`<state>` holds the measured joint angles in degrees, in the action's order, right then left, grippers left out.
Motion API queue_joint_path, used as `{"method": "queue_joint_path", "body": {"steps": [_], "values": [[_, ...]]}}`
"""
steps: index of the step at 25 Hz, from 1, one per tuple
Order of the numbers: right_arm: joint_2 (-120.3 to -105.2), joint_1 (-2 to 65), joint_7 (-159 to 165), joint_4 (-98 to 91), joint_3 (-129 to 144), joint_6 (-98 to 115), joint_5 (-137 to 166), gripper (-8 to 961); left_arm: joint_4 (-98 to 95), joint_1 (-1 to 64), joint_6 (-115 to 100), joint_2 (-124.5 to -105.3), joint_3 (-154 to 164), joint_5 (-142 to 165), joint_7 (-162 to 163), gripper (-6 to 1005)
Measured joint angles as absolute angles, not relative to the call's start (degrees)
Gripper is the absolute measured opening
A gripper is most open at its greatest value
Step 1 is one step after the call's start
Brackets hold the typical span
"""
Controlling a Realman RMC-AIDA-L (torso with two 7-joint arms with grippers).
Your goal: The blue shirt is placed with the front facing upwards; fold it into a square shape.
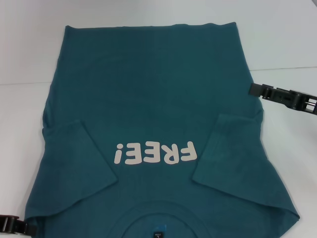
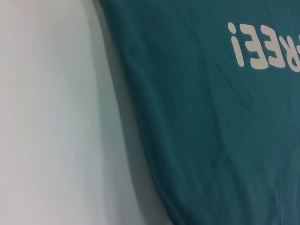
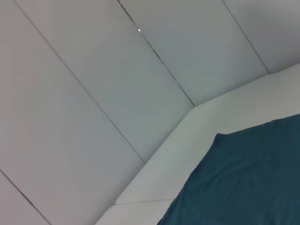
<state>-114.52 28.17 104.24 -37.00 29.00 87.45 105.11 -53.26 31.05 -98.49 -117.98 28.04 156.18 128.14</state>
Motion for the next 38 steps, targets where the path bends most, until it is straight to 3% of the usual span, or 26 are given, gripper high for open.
{"method": "queue_joint_path", "body": {"steps": [6, 12, 29, 38], "values": [[-114.51, 27.91, 104.24, -37.00, 29.00, 87.57, 105.11, 942, -53.26, 30.90, -97.86, -118.09, 28.04, 156.18, 128.22, 20], [-113.85, 27.03, 104.30, -37.00, 29.10, 88.72, 105.41, 942, -53.31, 30.64, -97.92, -117.91, 27.65, 156.18, 128.24, 21], [-106.65, 18.96, 120.23, -37.25, 28.56, 97.15, 116.54, 941, -53.43, 30.37, -98.45, -117.88, 27.41, 156.28, 128.23, 21], [-106.27, 17.85, 121.03, -37.06, 25.05, 98.99, 126.02, 941, -53.34, 30.35, -98.28, -117.86, 27.44, 156.20, 128.24, 20]]}}
